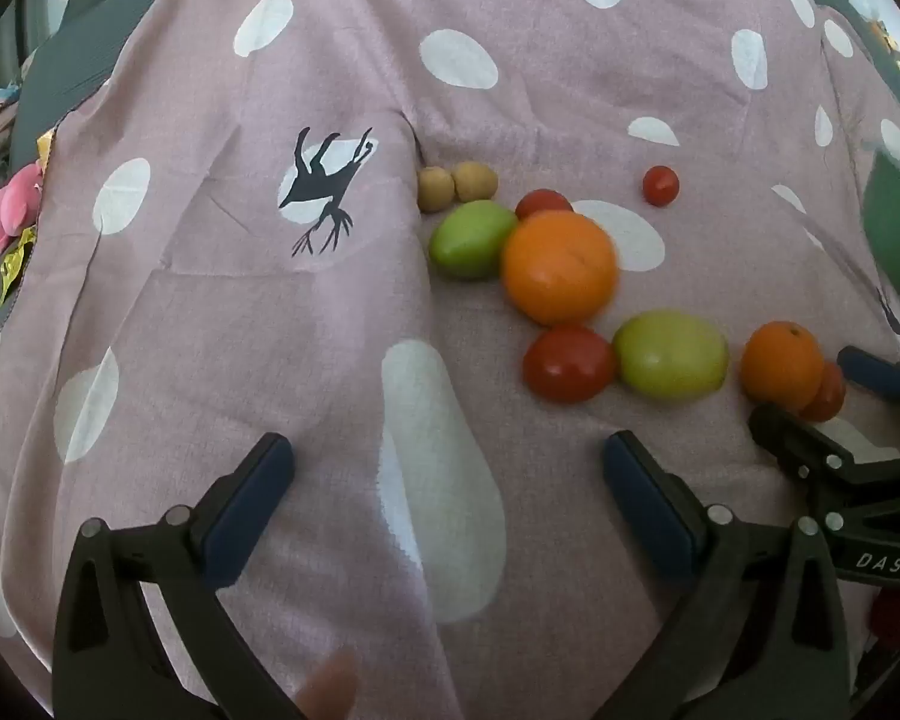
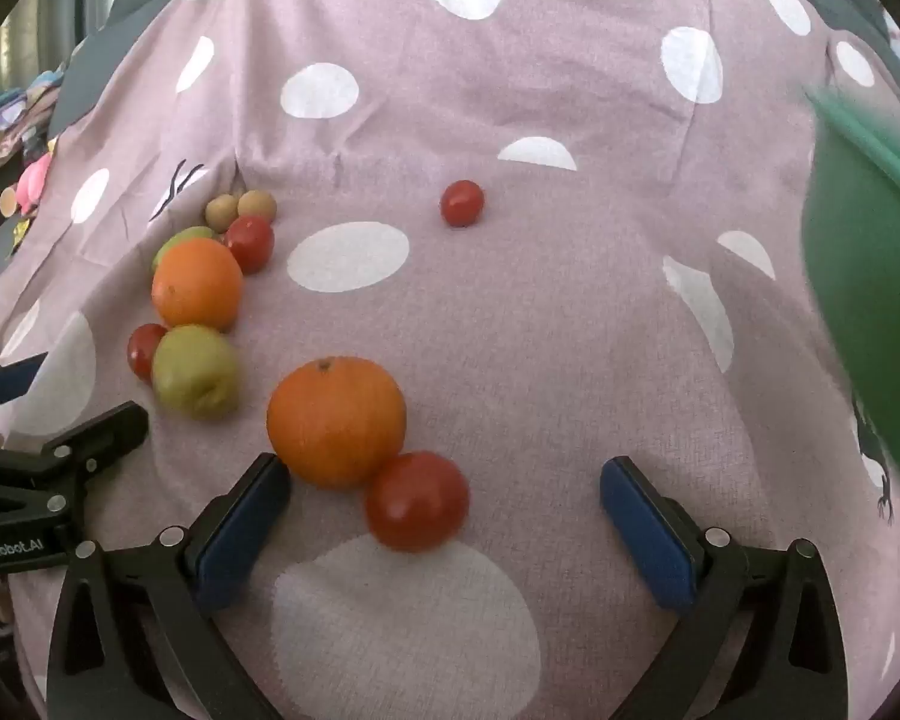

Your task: Organize fruits

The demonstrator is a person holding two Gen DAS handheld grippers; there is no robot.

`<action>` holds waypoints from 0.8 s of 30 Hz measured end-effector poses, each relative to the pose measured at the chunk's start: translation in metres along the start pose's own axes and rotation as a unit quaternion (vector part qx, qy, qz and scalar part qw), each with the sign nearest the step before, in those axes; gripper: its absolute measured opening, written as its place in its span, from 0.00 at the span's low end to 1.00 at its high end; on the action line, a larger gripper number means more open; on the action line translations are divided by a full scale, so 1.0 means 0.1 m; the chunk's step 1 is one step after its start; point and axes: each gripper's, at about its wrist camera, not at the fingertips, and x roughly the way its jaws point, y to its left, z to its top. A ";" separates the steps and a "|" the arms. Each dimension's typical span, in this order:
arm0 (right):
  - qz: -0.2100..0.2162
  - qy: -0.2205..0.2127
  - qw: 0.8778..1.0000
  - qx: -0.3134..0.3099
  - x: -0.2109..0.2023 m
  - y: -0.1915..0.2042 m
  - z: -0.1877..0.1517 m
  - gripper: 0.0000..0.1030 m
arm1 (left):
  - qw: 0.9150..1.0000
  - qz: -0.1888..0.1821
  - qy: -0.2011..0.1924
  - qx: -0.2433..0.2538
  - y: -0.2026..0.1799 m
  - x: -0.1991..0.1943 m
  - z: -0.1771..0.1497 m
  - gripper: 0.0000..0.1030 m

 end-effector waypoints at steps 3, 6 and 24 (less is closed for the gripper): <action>-0.001 -0.001 1.000 -0.001 0.00 0.00 0.00 0.99 | 1.000 0.000 -0.001 0.000 0.00 0.00 0.00 1.00; -0.001 0.000 1.000 -0.001 0.00 -0.01 0.00 0.99 | 1.000 -0.001 -0.001 -0.001 0.00 0.00 0.00 1.00; -0.002 -0.001 1.000 -0.001 0.01 -0.02 0.00 0.99 | 1.000 -0.002 -0.001 -0.002 0.04 -0.03 -0.02 1.00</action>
